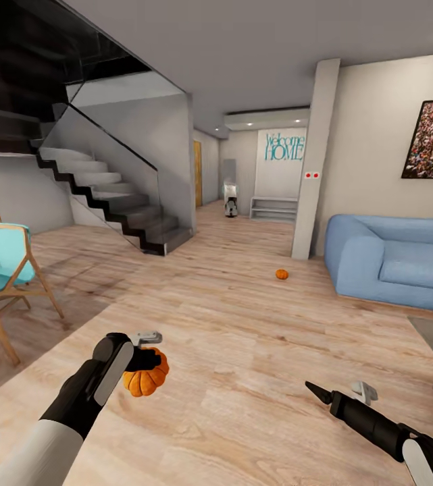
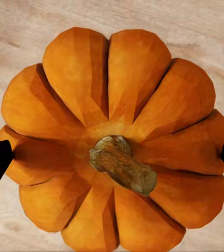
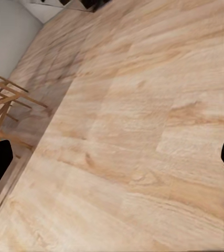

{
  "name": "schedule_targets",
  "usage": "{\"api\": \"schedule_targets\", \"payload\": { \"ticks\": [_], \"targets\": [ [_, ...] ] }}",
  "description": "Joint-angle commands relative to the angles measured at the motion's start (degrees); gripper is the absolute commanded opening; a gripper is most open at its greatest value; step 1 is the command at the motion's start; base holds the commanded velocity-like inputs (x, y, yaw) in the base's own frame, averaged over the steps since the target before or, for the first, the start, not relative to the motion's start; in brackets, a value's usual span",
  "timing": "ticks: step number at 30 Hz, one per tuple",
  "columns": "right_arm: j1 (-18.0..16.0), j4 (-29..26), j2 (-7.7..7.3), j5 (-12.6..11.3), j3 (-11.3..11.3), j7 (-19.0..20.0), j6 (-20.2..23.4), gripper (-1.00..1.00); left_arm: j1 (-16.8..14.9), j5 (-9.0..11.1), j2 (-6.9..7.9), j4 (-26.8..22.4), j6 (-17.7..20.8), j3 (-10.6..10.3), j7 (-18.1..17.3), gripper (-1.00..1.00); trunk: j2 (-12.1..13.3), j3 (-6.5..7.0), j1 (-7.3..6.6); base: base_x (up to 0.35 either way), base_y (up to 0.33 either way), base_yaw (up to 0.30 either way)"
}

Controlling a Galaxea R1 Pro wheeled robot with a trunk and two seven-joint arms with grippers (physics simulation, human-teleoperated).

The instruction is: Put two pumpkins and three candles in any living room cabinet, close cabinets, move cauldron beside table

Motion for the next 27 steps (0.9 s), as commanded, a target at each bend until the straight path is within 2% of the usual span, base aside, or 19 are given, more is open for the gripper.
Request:
{"api": "schedule_targets", "payload": {
  "ticks": [1,10,20,27],
  "targets": [
    [-0.1,0.1,0.01,-0.2,-0.1,0.1,0.4,1.0,0.0,0.5,0.07,-0.1,0.1,-0.2,0.6,-1.0,0.4,0.12,-0.24,0.0,0.0,-0.29],
    [-0.1,0.5,0.02,-0.2,-0.1,0.1,0.4,1.0,0.0,0.5,0.07,-0.1,0.1,-0.2,0.6,-1.0,4.0,1.74,-2.21,0.0,0.0,-0.29],
    [-0.1,0.7,0.07,-0.2,0.0,0.1,0.4,1.0,0.0,0.5,0.07,-0.1,0.1,-1.4,0.6,-1.0,8.0,3.53,-4.41,0.0,0.0,-0.29],
    [-0.1,0.7,0.1,-0.2,0.0,0.1,0.4,1.0,0.0,0.6,0.14,-0.5,0.1,-1.4,0.6,-1.0,8.0,3.53,-4.41,0.0,0.0,-0.29]
  ]
}}
